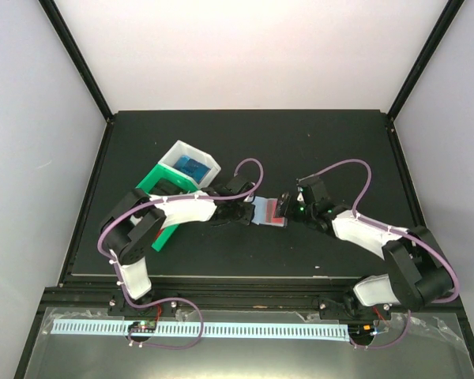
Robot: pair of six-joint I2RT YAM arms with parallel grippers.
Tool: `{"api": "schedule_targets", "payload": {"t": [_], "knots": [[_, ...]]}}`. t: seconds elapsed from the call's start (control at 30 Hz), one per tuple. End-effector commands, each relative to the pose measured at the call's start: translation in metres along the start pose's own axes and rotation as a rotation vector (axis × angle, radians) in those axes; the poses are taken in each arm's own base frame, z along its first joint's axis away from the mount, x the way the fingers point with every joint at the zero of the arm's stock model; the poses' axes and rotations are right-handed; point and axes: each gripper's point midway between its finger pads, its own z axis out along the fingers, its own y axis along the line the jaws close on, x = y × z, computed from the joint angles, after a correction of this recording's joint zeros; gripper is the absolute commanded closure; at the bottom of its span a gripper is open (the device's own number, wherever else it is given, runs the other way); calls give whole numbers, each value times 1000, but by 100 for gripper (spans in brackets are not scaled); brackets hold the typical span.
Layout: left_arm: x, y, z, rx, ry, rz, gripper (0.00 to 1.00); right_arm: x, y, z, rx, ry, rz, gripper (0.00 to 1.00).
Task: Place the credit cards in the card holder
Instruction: Adjust the credit card.
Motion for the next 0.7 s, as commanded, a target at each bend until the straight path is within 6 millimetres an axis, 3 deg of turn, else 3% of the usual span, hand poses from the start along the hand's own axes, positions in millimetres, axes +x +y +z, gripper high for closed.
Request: {"api": "schedule_targets", "payload": {"t": [0.0, 0.2, 0.4, 0.53, 0.67], "knots": [[-16, -6, -19, -23, -62, 14, 55, 2, -5, -7, 24, -3, -52, 99], [-31, -34, -71, 170, -172, -44, 39, 6, 38, -22, -202, 21, -162, 99], [-30, -54, -127, 431, -241, -138, 23, 20, 96, -67, -561, 46, -266, 99], [-26, -74, -149, 589, -237, -163, 24, 30, 122, -99, -745, 67, -286, 98], [-26, -88, -175, 708, -260, -166, 36, 36, 134, -120, -848, 84, -292, 98]]}}
